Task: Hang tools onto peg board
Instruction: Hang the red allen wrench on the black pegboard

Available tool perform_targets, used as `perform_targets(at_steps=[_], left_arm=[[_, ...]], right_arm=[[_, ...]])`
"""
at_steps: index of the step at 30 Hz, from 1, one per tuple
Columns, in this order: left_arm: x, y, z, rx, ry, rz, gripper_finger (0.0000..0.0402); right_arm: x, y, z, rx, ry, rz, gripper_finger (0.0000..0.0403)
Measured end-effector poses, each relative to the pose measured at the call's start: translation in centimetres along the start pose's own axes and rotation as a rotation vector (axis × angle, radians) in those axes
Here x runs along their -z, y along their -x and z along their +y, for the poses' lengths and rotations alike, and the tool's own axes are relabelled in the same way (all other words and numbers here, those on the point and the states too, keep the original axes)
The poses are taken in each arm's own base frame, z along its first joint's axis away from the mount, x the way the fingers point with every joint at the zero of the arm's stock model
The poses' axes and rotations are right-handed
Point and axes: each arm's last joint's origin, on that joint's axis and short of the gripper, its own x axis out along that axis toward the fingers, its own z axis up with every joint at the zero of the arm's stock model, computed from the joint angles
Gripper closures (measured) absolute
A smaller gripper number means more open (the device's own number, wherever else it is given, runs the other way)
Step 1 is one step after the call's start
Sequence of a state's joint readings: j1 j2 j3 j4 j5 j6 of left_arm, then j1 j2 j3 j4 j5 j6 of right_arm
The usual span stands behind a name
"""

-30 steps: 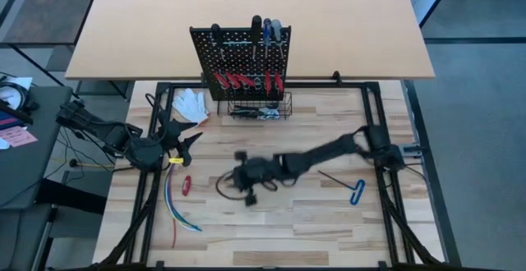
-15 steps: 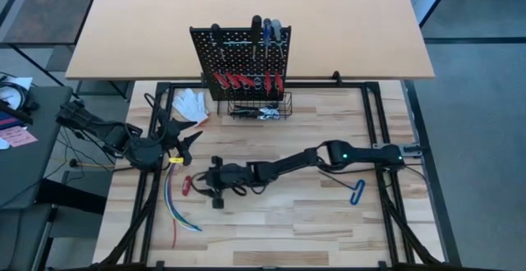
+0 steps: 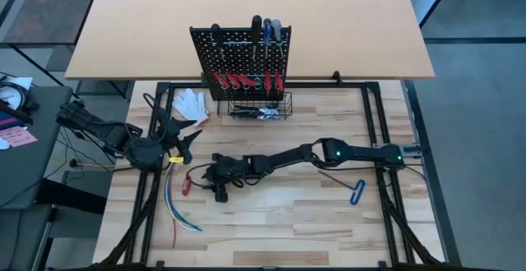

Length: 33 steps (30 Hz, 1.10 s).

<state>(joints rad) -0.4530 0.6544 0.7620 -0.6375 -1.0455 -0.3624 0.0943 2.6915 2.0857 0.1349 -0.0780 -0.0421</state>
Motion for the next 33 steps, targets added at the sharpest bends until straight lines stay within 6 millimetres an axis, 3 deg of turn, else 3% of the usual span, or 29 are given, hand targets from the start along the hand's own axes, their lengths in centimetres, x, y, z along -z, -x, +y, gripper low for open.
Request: perform_targets(at_steps=[5, 11, 14, 22, 26, 29, 33], left_arm=[[-0.1, 0.0, 0.0, -0.016, -0.042, -0.012, 0.0242], [-0.7, 0.0, 0.0, -0.069, -0.089, -0.060, 0.0242], [-0.8, 0.0, 0.0, -0.073, -0.110, -0.063, 0.0242], [-0.8, 0.0, 0.0, -0.073, -0.102, -0.063, 0.0242], [-0.7, 0.0, 0.0, -0.071, -0.068, -0.062, 0.0242], [-0.6, 0.0, 0.0, -0.057, -0.049, -0.051, 0.0242], [-0.4, 0.0, 0.0, -0.048, -0.027, -0.038, 0.0242]], right_arm=[[0.6, 0.2, 0.1, 0.019, -0.001, 0.100, 0.0270], [1.5, 1.0, 0.0, 0.064, -0.007, 0.290, 0.0386], [2.2, 2.1, -0.4, 0.087, -0.031, 0.451, 0.0392], [1.2, 4.5, 0.5, 0.080, 0.057, 0.623, 0.0401], [1.2, 7.0, 0.9, 0.055, 0.092, 0.736, 0.0401], [1.9, 10.5, 0.8, 0.056, 0.061, 0.826, 0.0402], [3.3, 14.9, 1.0, 0.086, -0.001, 0.732, 0.0402]])
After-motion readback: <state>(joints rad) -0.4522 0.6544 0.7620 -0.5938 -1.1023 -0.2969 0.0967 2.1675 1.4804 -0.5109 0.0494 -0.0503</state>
